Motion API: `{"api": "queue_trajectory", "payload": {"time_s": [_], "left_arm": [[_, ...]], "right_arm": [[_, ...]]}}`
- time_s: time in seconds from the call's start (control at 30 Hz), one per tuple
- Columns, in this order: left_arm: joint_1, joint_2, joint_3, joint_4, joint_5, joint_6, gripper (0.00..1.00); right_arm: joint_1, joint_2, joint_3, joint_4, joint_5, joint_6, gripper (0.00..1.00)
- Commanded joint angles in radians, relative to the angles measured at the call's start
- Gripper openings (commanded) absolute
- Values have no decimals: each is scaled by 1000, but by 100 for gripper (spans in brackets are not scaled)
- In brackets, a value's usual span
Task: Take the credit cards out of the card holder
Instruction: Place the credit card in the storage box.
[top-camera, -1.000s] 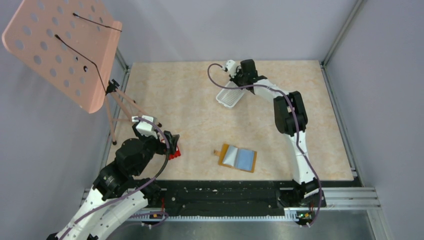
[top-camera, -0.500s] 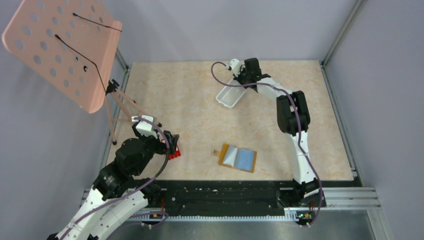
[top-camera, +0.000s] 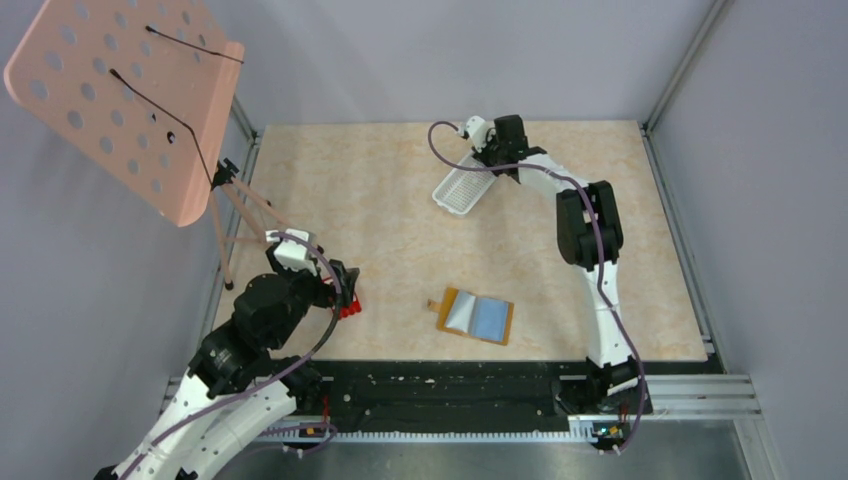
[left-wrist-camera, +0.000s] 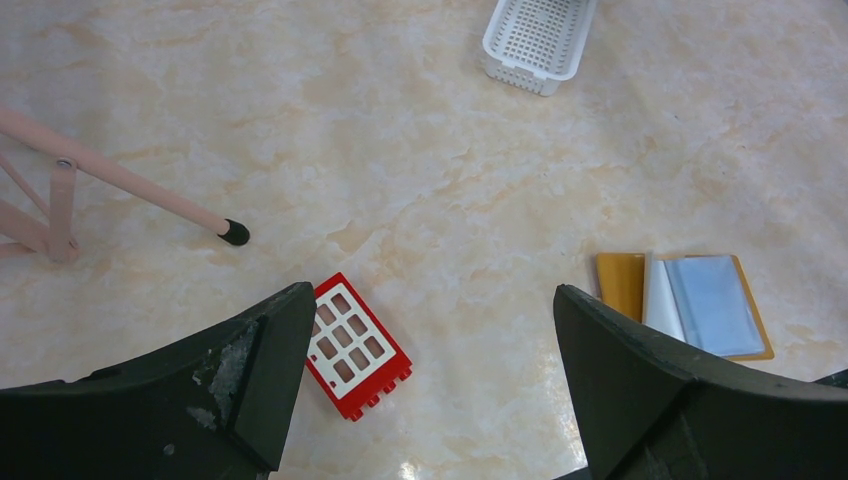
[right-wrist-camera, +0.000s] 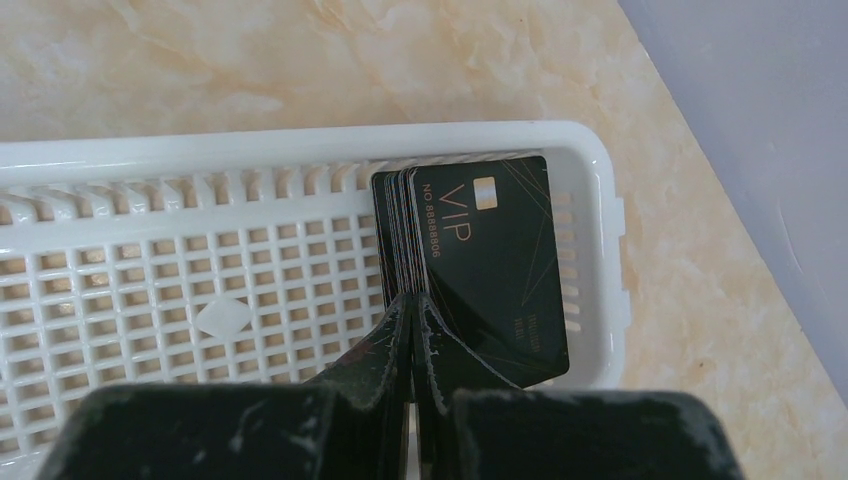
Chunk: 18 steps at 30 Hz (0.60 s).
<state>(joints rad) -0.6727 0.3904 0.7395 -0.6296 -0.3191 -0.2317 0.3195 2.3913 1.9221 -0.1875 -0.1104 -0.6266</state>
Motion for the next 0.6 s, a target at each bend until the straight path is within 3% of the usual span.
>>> {"api": "queue_trajectory", "payload": {"time_s": [0.0,0.27,0.43,0.57], "left_arm": [[10,16,-4,53,10,17,94],[14,32,-5,51,-6,17,94],[16,60,-4,34,-18,7,94],[16,87,11,20,-16,-13,94]], "right_arm": [[-6,-64,-4,12,-40,9,0],[8,-260,-101,2,-118,128,0],[57,-498,-331,51,-76,252,2],[133,-742,-559,87,47,327,12]]}}
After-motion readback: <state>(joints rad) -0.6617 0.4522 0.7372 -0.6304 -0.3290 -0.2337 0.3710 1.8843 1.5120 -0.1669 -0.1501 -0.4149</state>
